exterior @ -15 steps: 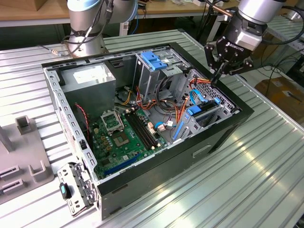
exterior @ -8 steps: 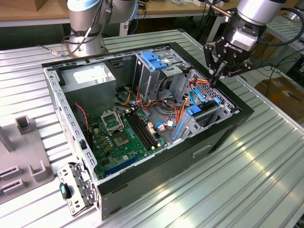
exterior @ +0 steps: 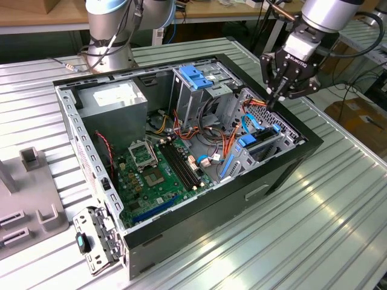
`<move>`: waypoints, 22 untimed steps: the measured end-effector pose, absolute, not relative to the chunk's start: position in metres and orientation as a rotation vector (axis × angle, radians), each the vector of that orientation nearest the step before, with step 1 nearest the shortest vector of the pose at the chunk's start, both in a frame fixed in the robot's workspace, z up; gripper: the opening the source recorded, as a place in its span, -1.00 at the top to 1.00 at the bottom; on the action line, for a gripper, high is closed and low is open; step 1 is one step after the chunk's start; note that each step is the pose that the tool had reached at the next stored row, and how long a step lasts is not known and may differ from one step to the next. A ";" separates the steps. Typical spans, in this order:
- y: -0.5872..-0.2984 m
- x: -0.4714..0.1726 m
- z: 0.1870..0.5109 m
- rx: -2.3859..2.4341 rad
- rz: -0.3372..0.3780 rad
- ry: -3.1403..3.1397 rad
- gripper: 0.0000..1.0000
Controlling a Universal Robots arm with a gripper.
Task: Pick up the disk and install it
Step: 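Insert the second disk wire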
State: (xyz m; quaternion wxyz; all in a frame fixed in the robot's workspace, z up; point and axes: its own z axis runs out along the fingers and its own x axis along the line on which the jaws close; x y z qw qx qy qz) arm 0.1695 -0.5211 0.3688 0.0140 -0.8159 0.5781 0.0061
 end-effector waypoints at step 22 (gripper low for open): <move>-0.535 0.164 0.368 -2.344 0.020 2.041 0.67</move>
